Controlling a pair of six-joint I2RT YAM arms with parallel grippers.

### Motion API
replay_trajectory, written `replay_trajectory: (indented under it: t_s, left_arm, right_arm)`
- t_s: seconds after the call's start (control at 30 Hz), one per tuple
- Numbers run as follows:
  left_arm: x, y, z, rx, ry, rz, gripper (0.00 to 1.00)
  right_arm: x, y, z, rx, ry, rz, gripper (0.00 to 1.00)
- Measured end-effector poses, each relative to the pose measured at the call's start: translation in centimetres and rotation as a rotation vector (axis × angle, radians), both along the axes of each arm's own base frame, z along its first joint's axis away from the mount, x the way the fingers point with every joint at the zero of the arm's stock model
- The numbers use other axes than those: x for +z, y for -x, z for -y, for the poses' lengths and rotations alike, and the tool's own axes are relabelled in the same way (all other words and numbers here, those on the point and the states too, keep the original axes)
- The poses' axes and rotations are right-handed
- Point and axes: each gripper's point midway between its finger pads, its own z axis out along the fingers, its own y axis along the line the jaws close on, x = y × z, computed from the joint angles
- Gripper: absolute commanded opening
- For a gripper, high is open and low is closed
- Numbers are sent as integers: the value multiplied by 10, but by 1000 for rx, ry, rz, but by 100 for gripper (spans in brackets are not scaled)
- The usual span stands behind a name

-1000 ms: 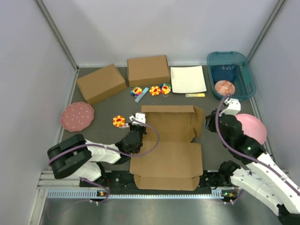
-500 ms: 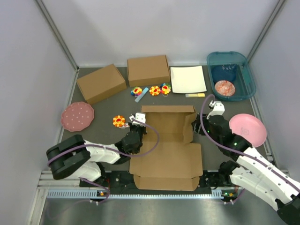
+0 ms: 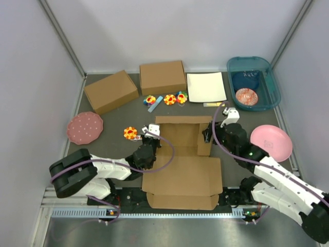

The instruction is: Fold the paper box

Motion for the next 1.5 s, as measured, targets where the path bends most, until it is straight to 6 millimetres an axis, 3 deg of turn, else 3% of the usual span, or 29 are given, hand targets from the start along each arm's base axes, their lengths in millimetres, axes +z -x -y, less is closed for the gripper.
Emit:
replay_trajectory:
  t_s: [0.1, 0.2, 0.37, 0.53, 0.73, 0.77, 0.8, 0.9, 1.07, 1.27, 1.33, 1.37, 1.5]
  left_arm:
    - [0, 0, 1, -3, 0, 0, 0]
    - [0, 0, 2, -10, 0, -1, 0]
    - [0, 1, 4, -22, 4, -2, 0]
    - [1, 2, 4, -27, 10, -6, 0]
    - [5, 3, 10, -51, 16, -13, 0]
    - [4, 3, 10, -50, 15, -16, 0]
    - [3, 3, 10, -49, 15, -20, 0]
    - [3, 3, 12, -48, 19, -28, 0]
    - [2, 3, 12, -45, 20, -35, 0]
    - [0, 3, 12, -45, 26, -44, 0]
    - [-1, 4, 12, -44, 25, -47, 0]
    - [-2, 3, 12, -42, 24, -49, 0]
    - [-3, 4, 12, -39, 25, -53, 0]
  right_arm:
    - [-10, -7, -5, 8, 25, -17, 68]
    - [-23, -13, -9, 12, 54, -41, 58]
    - [-46, -18, -5, -6, 126, -89, 27]
    - [-49, -20, 7, -41, 185, -83, 0]
    - [-50, -21, 17, -93, 263, -91, 0]
    - [-50, -21, 17, -100, 272, -93, 4]
    - [-50, -21, 17, -106, 281, -96, 19]
    - [-50, -20, 19, -123, 280, -108, 36]
    - [-54, -13, 21, -125, 287, -135, 41]
    - [-61, -7, 18, -113, 284, -158, 26]
    - [-68, -4, 17, -108, 293, -176, 4]
    - [-72, -3, 17, -104, 301, -188, 0]
    - [-76, -2, 17, -126, 300, -199, 0]
